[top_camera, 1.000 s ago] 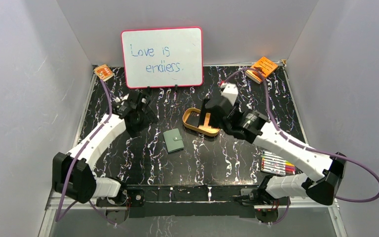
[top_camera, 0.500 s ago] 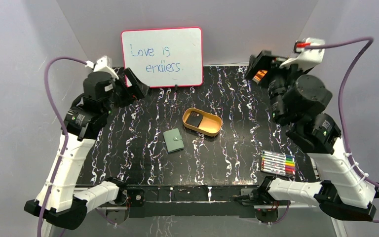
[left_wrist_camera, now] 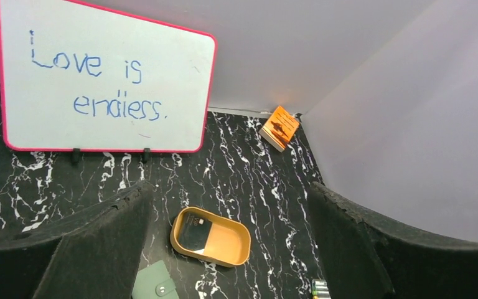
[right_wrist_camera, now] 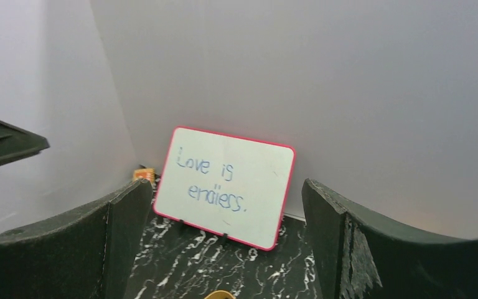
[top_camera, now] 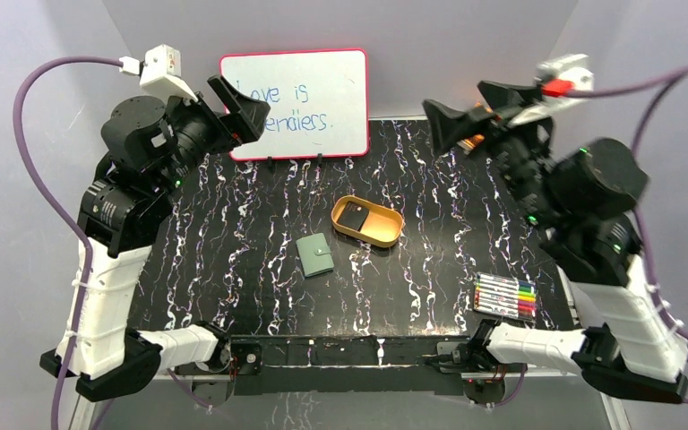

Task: Put the credit cards into the card holder
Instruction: Reset both arms

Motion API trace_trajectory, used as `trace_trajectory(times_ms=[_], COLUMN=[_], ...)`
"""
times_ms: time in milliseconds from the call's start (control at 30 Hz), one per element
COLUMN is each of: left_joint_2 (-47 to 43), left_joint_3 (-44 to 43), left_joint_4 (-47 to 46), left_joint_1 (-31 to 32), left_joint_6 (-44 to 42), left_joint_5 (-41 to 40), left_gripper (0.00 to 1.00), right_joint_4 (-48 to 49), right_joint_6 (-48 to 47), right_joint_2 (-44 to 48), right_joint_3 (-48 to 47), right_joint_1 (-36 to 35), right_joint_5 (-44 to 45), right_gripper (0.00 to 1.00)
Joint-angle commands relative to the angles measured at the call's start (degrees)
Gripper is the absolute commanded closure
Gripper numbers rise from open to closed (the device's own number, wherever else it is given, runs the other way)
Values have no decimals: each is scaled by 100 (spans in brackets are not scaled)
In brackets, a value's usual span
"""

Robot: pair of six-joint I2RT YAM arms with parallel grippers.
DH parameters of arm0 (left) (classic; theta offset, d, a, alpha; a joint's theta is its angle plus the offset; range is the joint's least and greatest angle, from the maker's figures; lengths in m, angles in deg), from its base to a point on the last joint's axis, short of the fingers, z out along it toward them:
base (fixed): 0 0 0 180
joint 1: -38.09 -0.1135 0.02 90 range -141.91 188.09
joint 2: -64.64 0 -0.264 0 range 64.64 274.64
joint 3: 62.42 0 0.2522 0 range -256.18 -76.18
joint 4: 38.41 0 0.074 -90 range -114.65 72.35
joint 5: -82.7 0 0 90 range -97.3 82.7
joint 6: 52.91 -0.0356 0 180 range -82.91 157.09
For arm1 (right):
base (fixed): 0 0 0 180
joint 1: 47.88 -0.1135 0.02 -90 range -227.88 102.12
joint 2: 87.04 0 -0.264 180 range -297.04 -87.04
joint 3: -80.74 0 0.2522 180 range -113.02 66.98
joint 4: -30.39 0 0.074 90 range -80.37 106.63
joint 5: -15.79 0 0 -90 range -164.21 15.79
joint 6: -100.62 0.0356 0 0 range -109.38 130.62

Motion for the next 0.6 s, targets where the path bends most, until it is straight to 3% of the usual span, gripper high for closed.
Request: trace_trajectory(times_ms=[0,200,400,567], left_joint_2=[-287,-624,-807,-923], left_joint_3=[-42,175,310,567], left_joint_4=[-156,-252,-251,-272], left_joint_1=[314,758,902,929], left_joint_6=[-344,-741,-929,-892], left_joint_5=[-279,-755,-1086,-1193], left_gripper=[9,9,8,8], right_joint_4=[390,393,-222,-306], right_joint_6=[431,659,1016,1091], right_joint_2=[671,1471,1406,1045], right_joint_3=[495,1744,1690,1353], right_joint_1=[-1,-4,-4,-2], right_joint_5=[-423,501,1426,1078], right_gripper=[1,1,1,1])
